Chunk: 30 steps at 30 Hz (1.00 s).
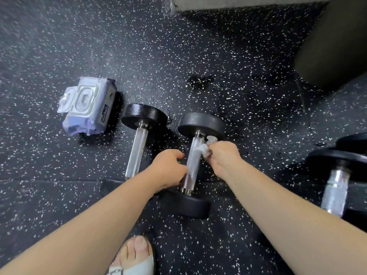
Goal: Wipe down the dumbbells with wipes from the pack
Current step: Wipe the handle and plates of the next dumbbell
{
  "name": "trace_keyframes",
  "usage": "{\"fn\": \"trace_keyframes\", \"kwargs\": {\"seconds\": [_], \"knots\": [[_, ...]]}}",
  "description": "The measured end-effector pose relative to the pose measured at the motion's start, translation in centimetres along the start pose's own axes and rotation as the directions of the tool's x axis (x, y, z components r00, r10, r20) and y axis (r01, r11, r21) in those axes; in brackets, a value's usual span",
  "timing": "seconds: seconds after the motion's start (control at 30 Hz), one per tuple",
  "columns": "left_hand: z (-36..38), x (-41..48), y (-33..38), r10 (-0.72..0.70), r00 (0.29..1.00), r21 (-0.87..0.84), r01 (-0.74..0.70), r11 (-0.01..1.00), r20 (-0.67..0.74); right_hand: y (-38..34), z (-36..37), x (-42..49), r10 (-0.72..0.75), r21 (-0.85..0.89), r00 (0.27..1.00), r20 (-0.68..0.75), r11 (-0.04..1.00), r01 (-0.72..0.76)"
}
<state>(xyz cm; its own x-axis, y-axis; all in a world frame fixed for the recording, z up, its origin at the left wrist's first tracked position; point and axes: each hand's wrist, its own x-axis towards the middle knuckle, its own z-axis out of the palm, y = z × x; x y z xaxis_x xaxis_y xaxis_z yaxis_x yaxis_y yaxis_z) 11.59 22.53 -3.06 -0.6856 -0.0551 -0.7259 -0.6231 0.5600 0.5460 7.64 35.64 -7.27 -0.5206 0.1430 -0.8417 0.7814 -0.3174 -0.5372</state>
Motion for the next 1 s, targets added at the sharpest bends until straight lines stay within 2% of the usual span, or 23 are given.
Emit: {"fn": "trace_keyframes", "kwargs": {"seconds": [0.03,0.2,0.33,0.4,0.5,0.57,0.67,0.8,0.9,1.0], "knots": [[0.1,0.1,0.1,0.017,0.999,0.015,-0.016,1.000,-0.031,0.4,0.2,0.1,0.008,-0.006,0.999,0.031,1.000,-0.008],[0.4,0.6,0.5,0.046,0.986,0.048,-0.038,0.998,-0.161,2.9,-1.1,-2.6,-0.035,-0.342,0.983,0.180,0.935,0.096],[0.1,0.5,0.8,0.068,0.980,0.159,-0.038,0.987,-0.189,5.3,-1.9,-4.7,-0.040,-0.601,0.943,0.331,0.761,0.243],[0.4,0.1,1.3,0.102,0.973,0.317,-0.032,0.948,-0.206,4.7,-1.8,-4.6,-0.032,-0.669,0.928,0.372,0.684,0.291],[1.9,0.0,2.3,0.115,0.960,0.532,0.040,0.846,-0.255,3.8,-2.3,-4.2,-0.002,-0.660,0.924,0.381,0.700,0.274],[2.5,0.3,2.9,0.119,0.952,0.557,0.061,0.829,-0.281,3.9,-2.7,-4.1,0.010,-0.606,0.932,0.362,0.763,0.227],[3.1,0.7,3.1,0.111,0.952,0.511,0.053,0.858,-0.285,3.7,-2.6,-3.7,0.003,-0.495,0.944,0.331,0.852,0.171],[3.6,0.9,2.9,0.110,0.951,0.464,0.039,0.885,-0.289,3.6,-2.8,-3.9,-0.051,-0.419,0.953,0.298,0.890,0.179],[4.6,1.4,3.3,0.109,0.966,0.320,-0.029,0.947,-0.233,3.5,-4.5,-3.7,-0.171,-0.458,0.956,0.237,0.848,0.265],[5.7,1.9,4.0,0.139,0.985,0.215,-0.114,0.970,-0.107,2.9,-6.4,-3.4,-0.248,-0.507,0.955,0.162,0.809,0.297]]}}
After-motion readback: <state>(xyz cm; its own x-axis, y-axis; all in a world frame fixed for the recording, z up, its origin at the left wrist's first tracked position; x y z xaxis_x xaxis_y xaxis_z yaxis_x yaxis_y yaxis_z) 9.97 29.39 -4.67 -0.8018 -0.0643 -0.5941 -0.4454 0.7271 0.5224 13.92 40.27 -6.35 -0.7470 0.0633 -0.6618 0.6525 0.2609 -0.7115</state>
